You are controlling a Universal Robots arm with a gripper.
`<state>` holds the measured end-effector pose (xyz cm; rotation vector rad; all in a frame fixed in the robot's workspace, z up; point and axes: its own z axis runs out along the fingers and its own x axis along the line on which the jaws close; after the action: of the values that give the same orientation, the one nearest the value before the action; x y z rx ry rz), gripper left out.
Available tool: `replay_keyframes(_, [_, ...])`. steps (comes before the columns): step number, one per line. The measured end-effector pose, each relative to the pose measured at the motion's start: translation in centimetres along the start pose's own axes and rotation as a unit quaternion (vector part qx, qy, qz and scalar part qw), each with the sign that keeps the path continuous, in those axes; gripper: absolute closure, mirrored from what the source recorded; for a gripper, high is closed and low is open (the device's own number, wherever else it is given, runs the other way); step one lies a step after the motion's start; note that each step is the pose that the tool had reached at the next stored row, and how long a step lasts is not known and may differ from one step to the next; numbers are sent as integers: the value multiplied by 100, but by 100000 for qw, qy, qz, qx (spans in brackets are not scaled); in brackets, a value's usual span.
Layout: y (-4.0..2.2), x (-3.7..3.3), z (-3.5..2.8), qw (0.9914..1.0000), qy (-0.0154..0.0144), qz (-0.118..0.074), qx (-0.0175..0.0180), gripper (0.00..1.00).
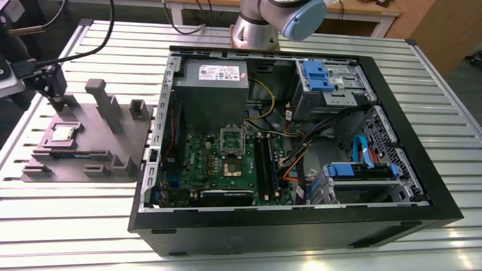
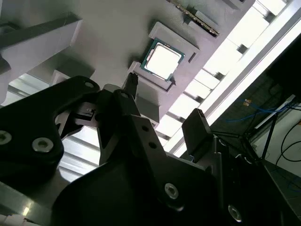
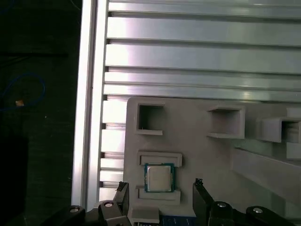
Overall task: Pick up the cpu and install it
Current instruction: 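Pick up the cpu and move it towards the insertion slot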
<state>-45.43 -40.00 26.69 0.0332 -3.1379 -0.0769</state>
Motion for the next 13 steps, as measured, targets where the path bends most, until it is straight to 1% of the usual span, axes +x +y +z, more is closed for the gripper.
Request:
replay_keyframes(1, [-5, 0, 92, 100000, -2, 0, -1, 35])
replay_keyframes(5, [-5, 0, 98, 100000, 3, 0, 2, 35])
replay_keyframes(7, [-10, 0, 203, 100000, 0, -2, -1, 35])
replay_keyframes(11, [-10, 0, 211, 100000, 2, -1, 1, 35])
replay_keyframes(13, [-11, 0, 232, 100000, 2, 1, 0, 35])
